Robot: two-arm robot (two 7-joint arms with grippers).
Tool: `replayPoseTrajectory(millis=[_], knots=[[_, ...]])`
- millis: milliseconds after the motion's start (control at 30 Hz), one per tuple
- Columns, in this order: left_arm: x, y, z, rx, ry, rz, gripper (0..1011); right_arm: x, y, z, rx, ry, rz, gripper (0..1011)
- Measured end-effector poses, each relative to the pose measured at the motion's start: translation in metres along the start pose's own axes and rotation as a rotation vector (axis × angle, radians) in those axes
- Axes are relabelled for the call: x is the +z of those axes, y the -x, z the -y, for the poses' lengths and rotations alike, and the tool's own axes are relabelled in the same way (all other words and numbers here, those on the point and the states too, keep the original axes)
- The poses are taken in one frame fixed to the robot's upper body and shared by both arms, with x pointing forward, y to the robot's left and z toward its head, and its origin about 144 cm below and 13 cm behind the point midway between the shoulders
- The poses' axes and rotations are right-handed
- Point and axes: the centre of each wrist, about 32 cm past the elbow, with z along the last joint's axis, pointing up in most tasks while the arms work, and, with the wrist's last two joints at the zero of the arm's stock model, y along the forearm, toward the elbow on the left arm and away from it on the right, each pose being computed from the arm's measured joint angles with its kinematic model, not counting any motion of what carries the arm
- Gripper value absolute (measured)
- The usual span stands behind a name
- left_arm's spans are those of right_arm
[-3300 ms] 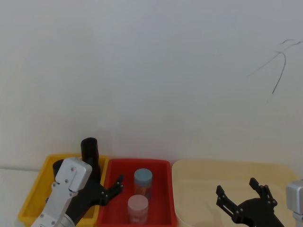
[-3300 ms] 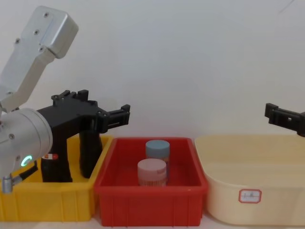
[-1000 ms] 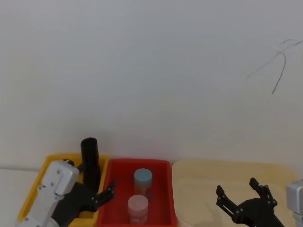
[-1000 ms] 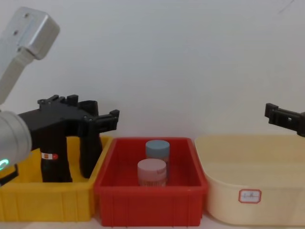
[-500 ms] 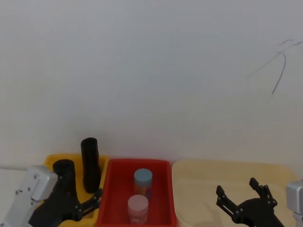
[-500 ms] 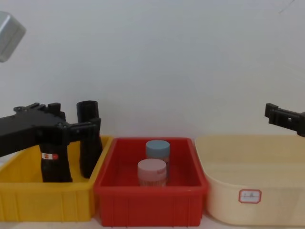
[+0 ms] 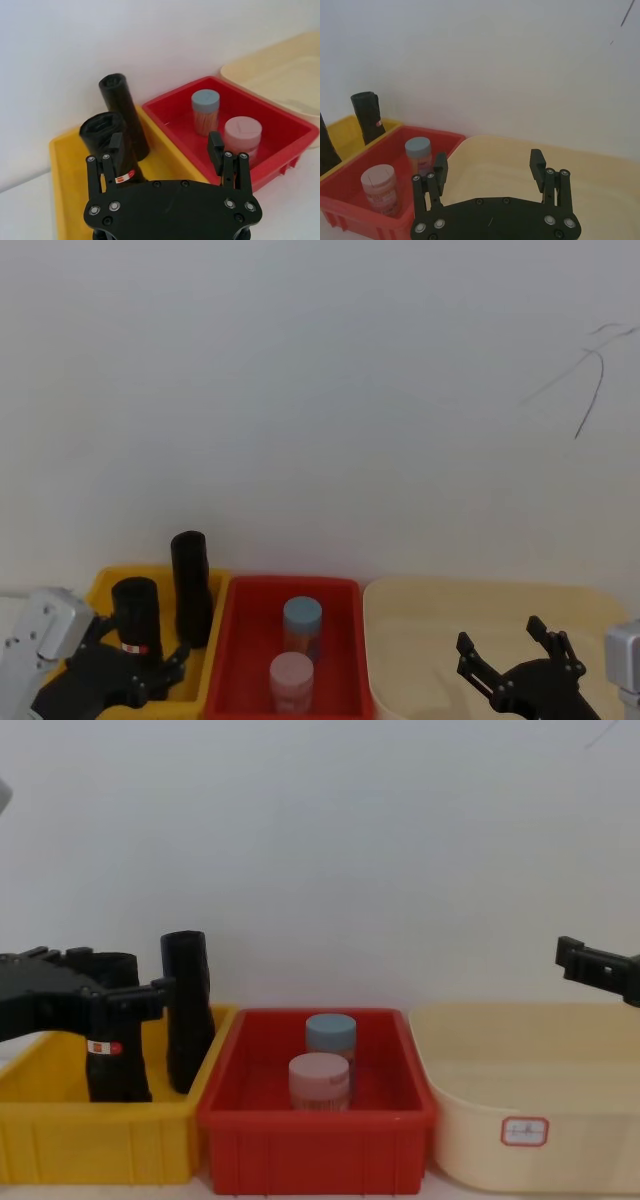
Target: Pick up the garbage bag with the one hand and transfer it to the other hand.
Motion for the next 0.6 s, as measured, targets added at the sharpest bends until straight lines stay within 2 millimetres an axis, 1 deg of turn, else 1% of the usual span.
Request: replayPoseTrajectory(millis=[600], knots=[[-0.009,-0.02,0.009,0.053,-0.049,0.007,1002,0.0,0.0,0.0,0.0,0.0,0.0,1001]])
